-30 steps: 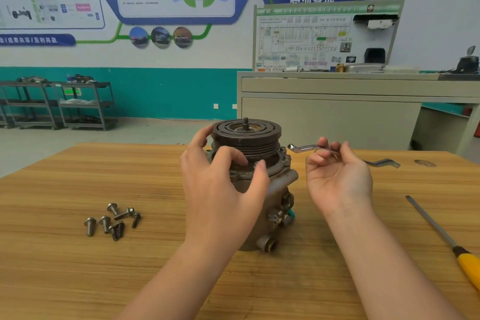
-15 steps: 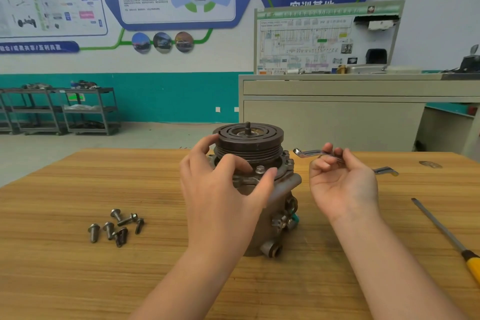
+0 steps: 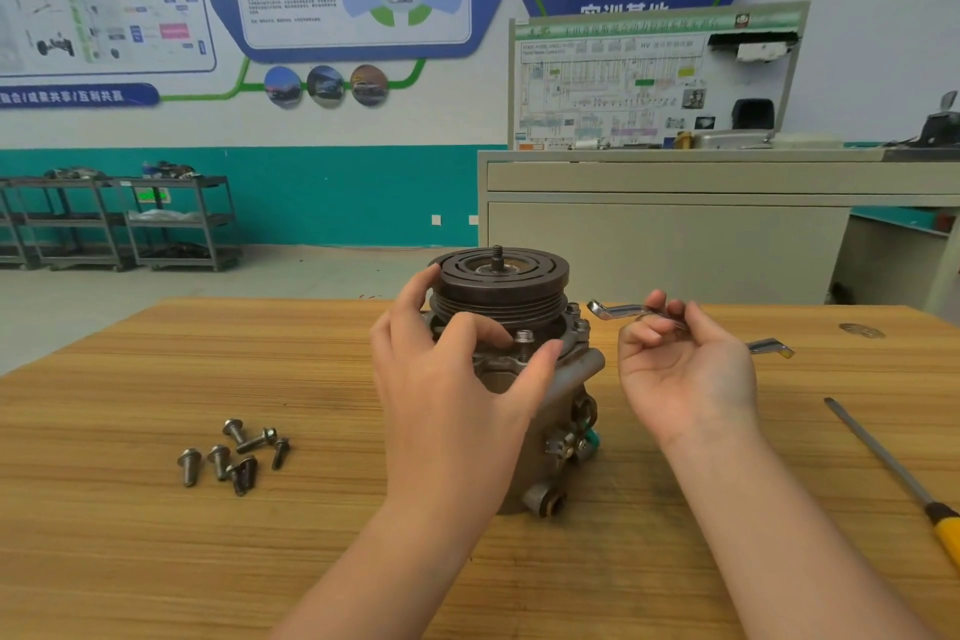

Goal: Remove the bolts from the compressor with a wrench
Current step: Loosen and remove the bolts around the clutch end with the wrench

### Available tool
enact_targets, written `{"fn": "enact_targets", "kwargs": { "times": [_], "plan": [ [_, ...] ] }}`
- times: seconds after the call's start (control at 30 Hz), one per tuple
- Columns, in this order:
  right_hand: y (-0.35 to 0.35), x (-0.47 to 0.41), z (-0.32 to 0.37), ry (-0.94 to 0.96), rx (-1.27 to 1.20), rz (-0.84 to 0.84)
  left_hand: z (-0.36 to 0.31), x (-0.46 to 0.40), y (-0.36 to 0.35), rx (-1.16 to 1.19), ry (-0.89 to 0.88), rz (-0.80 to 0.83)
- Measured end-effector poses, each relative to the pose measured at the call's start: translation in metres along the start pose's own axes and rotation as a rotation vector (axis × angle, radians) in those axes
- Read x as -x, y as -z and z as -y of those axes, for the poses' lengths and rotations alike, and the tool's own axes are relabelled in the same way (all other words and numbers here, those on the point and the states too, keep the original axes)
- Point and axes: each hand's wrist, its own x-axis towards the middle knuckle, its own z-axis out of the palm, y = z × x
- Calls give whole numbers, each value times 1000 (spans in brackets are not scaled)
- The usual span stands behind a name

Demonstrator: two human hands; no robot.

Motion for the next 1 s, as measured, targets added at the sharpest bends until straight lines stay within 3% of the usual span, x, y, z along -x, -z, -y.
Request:
{"fn": "enact_targets", "kwargs": {
  "times": [0.2,0.3,0.4,0.47,0.6,0.67,0.9,1.0],
  "plan": [
    [0,1,1,3,-1,-5,-1,0,-2,37,-21,-27],
    [-1,1,0,11,6,-2,-8,-5,7,186,-93,-154],
    [-2,2,0,43,41,6,1,-22,21,213,27,-248],
    [-3,2,-1,67,78,12,29,-40,31,-1,274,-129],
    [-2,2,-4,81,128,16,102,-55,49,-617,739,515],
    [-1,3,-4,75,129,19,121,-52,51,-766,848,652],
    [-3,6,-4,119,170,9,135,-44,52,-830,941,637],
    [-5,8,-6,200,242,-18,115,-48,48,-732,816,438]
  ]
}}
